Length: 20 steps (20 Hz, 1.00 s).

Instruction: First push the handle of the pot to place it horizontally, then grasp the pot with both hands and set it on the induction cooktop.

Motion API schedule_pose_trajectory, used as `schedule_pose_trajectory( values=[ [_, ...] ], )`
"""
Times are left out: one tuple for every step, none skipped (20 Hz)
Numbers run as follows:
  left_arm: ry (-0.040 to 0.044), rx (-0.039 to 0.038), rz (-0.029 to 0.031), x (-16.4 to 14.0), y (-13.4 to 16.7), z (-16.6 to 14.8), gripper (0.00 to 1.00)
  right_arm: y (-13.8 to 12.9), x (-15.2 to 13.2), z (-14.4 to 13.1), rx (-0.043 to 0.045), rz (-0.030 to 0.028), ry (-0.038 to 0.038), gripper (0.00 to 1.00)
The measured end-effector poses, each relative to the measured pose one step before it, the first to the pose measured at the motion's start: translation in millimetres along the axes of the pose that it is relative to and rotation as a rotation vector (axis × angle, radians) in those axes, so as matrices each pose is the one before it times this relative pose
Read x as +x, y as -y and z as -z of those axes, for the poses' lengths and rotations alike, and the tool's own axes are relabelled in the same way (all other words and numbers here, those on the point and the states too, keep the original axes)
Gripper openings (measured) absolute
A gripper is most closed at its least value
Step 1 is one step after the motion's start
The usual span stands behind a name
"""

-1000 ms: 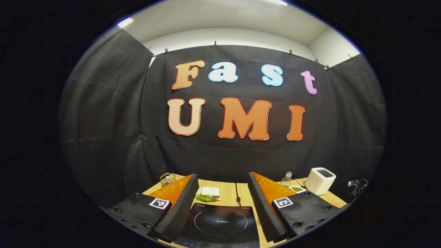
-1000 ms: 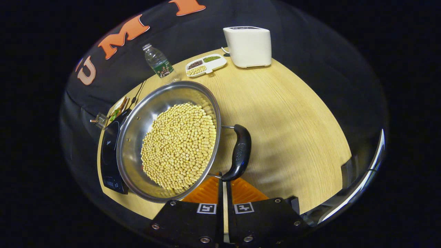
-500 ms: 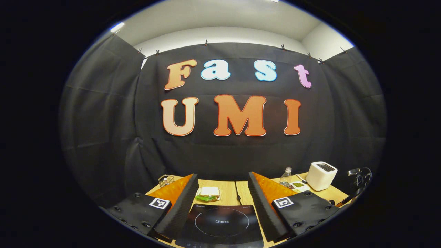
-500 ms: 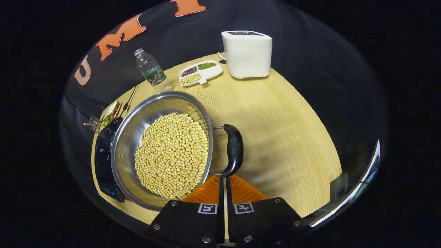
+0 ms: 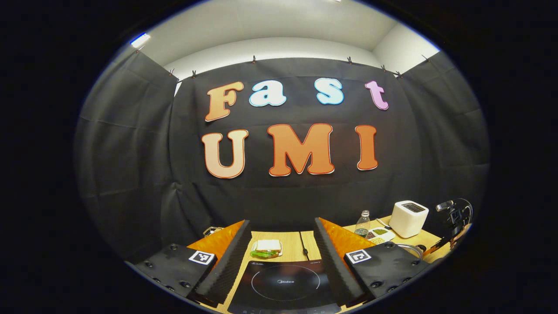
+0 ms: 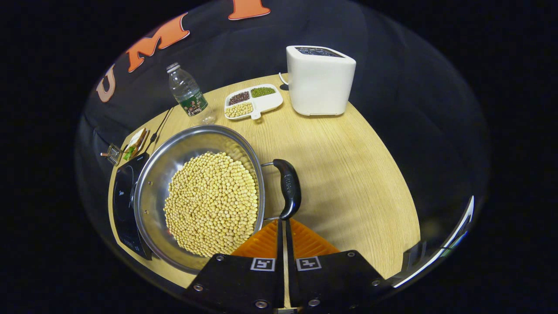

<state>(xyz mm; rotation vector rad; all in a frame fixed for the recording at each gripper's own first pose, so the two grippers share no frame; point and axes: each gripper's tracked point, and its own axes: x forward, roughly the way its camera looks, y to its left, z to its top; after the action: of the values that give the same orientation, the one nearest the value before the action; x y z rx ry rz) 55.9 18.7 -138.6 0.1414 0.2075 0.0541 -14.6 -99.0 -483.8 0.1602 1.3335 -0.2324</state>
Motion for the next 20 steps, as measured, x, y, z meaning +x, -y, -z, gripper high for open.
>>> schedule_pose_trajectory(
  values=[
    [-0.00550,-0.00484,0.00811,0.00,3.37,2.08,0.94,0.23,2.62,-3.98,-0.00240,0.00681,0.00466,0.04],
    [-0.00577,-0.00541,0.00988,-1.06,4.37,3.39,0.94,0.69,1.68,-3.30,-0.00093,0.00799,0.00333,0.04],
    [-0.00744,-0.00346,0.01093,0.41,4.81,3.62,0.94,-0.82,2.08,-3.33,0.00067,0.00480,0.00175,0.04],
    [-0.00922,-0.00310,0.01049,1.32,4.22,5.11,0.94,-1.07,1.07,-3.04,-0.00075,0.00518,0.00397,0.04],
    [-0.01393,-0.00128,0.01247,1.98,5.84,5.26,0.94,-1.37,2.42,-4.62,-0.00314,0.00227,0.00592,0.04],
    [-0.01741,0.00347,0.01278,1.64,5.66,6.44,0.96,-1.00,2.56,-4.20,-0.00315,-0.00257,0.00810,0.04],
    [-0.02035,0.00932,0.00928,2.40,4.66,6.75,0.96,0.40,1.93,-3.83,0.00044,-0.00716,0.00539,0.04],
    [-0.01665,0.00989,0.00716,1.85,4.17,4.06,0.96,0.09,1.14,-2.35,0.01022,-0.00362,0.00079,0.04],
    [-0.01635,0.01010,0.00190,2.46,3.34,4.20,0.94,0.12,-1.86,-1.45,0.00679,-0.00348,-0.00069,0.04],
    [-0.01411,0.00674,0.00322,4.14,2.67,4.06,0.96,2.49,-2.99,-0.43,-0.00223,-0.00045,0.00723,0.06],
    [-0.01774,0.00419,0.00687,3.69,4.42,4.35,0.96,0.93,-5.77,-6.56,-0.00505,0.00083,0.02869,0.06],
    [-0.02117,-0.00188,0.01170,3.44,7.94,5.94,0.96,1.84,-3.66,-4.86,-0.00048,0.00585,0.02606,0.06],
    [-0.02982,-0.00573,0.02240,5.31,10.25,8.42,0.96,-1.00,-6.65,-5.91,0.00917,-0.00728,0.02217,0.06],
    [-0.03700,-0.00706,0.02512,5.11,12.05,10.63,0.95,3.36,-8.13,3.35,0.01519,-0.01146,0.02018,0.06],
    [-0.04727,-0.00026,0.02551,4.85,11.32,12.63,0.94,-3.80,-7.50,-4.86,0.00790,-0.01411,0.01496,0.08],
    [-0.04707,0.00290,0.02117,4.52,9.82,11.69,0.94,-2.56,-4.60,-1.41,-0.00576,-0.01596,0.00572,0.13],
    [-0.04705,0.00606,0.02447,5.72,12.15,10.76,0.95,-3.00,-3.93,-1.11,-0.01821,-0.02057,-0.00130,0.16],
    [-0.05257,-0.00034,0.02900,7.56,14.52,12.13,0.94,0.10,-0.52,1.52,-0.02197,-0.00809,-0.00197,0.23],
    [-0.04967,-0.00466,0.02633,6.10,11.66,11.62,0.94,2.07,-0.03,0.29,-0.01588,0.00743,0.00408,0.26],
    [-0.04100,-0.01388,0.02198,9.46,10.16,12.35,0.95,-0.91,3.10,-0.71,-0.00717,0.00039,0.00440,0.33]
  ],
)
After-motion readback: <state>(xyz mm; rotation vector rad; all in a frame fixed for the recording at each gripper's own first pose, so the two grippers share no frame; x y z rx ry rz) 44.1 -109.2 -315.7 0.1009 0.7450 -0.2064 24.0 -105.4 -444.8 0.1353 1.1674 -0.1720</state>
